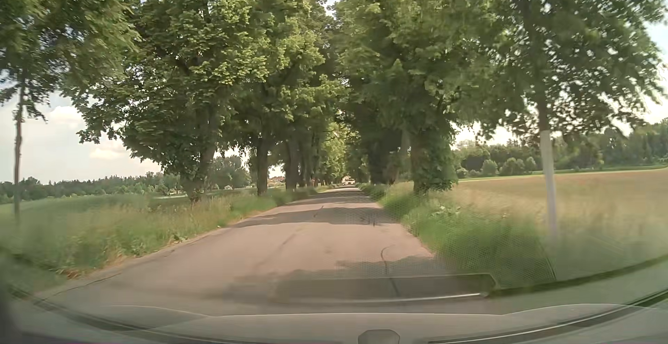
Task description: Follow the waypoints while adhering to traffic rules and regulations
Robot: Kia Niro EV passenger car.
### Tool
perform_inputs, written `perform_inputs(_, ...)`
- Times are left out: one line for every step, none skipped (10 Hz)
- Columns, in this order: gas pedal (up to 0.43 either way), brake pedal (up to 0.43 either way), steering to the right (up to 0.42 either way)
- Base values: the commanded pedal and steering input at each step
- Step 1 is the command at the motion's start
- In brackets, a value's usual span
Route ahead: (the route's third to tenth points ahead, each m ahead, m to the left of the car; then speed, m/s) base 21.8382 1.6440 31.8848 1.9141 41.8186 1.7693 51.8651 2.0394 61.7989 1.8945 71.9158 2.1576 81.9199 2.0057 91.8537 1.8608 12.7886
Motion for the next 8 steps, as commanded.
perform_inputs(0.22, 0.0, -0.006)
perform_inputs(0.22, 0.0, -0.008)
perform_inputs(0.22, 0.0, -0.007)
perform_inputs(0.22, 0.0, -0.005)
perform_inputs(0.22, 0.0, -0.004)
perform_inputs(0.197, 0.0, -0.005)
perform_inputs(0.197, 0.0, -0.004)
perform_inputs(0.197, 0.0, -0.005)
